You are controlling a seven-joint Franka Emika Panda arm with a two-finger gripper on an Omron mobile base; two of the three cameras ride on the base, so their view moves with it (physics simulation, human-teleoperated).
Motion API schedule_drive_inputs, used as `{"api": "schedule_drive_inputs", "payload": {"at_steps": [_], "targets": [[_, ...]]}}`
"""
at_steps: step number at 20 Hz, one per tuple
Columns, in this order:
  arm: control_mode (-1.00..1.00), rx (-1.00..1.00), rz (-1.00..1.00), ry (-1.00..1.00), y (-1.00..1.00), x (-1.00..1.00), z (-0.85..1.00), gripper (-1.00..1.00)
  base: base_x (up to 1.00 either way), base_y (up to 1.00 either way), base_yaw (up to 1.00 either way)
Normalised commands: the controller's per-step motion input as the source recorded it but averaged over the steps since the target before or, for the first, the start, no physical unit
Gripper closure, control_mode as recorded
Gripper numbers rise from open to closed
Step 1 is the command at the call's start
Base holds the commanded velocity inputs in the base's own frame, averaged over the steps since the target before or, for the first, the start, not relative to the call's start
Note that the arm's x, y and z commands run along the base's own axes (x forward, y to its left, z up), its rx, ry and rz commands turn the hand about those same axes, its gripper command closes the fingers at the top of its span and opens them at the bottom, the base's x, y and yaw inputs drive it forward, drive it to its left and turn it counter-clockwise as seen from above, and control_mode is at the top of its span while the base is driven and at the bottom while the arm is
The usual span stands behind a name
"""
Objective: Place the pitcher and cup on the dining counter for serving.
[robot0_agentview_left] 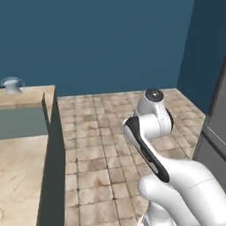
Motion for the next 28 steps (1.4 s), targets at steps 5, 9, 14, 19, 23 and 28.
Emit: {"api": "schedule_drive_inputs", "payload": {"at_steps": [5, 9, 14, 19, 23, 28], "targets": [[1.00, 0.00, 0.00, 0.00, 0.00, 0.00, 0.00, 1.00, 1.00, -0.79, 0.36], [1.00, 0.00, 0.00, 0.00, 0.00, 0.00, 0.00, 1.00, 1.00, -0.63, 0.42], [1.00, 0.00, 0.00, 0.00, 0.00, 0.00, 0.00, 1.00, 1.00, -0.38, 0.40], [1.00, 0.00, 0.00, 0.00, 0.00, 0.00, 0.00, 1.00, 1.00, -0.40, 0.32], [1.00, 0.00, 0.00, 0.00, 0.00, 0.00, 0.00, 1.00, 1.00, -0.53, 0.27], [1.00, 0.00, 0.00, 0.00, 0.00, 0.00, 0.00, 1.00, 1.00, -0.49, 0.27]]}}
